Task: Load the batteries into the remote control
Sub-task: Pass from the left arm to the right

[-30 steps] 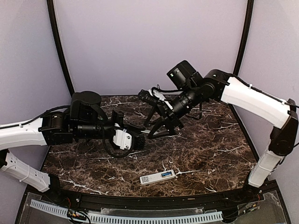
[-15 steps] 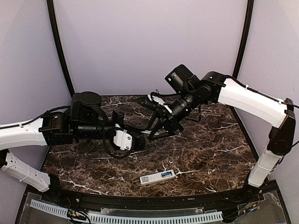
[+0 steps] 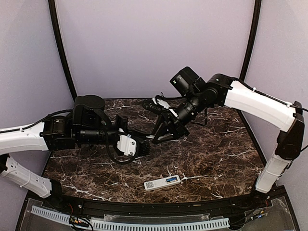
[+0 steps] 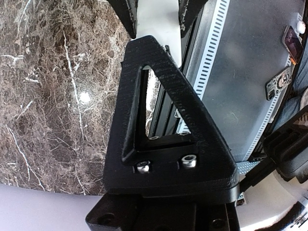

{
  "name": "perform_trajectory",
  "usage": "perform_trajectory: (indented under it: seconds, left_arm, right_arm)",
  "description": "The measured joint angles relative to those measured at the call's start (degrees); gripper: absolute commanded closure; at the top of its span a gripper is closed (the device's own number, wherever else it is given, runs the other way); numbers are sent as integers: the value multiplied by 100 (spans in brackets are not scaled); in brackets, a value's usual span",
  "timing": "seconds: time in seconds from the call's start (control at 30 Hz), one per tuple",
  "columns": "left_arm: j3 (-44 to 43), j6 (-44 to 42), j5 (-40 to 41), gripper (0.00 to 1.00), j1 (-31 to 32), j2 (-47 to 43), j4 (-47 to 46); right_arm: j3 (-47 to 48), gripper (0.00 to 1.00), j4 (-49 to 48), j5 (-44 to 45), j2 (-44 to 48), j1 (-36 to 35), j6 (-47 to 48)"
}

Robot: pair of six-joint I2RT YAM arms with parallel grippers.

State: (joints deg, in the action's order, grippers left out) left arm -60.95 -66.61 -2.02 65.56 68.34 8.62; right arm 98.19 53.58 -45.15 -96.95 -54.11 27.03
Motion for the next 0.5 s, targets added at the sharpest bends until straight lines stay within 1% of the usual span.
perform_trajectory:
  seconds: [0.33, 0.43, 0.5]
  left_arm:
    - [7, 48, 0, 100, 0, 0, -2]
    - [22, 55, 2, 100, 0, 0, -24]
    - [35, 68, 9, 100, 0, 2, -39]
  right_arm:
    - [0, 84, 11, 9, 0, 0, 63]
    - [0, 84, 15, 26, 0, 0, 79]
    - [0, 80, 24, 37, 0, 0, 81]
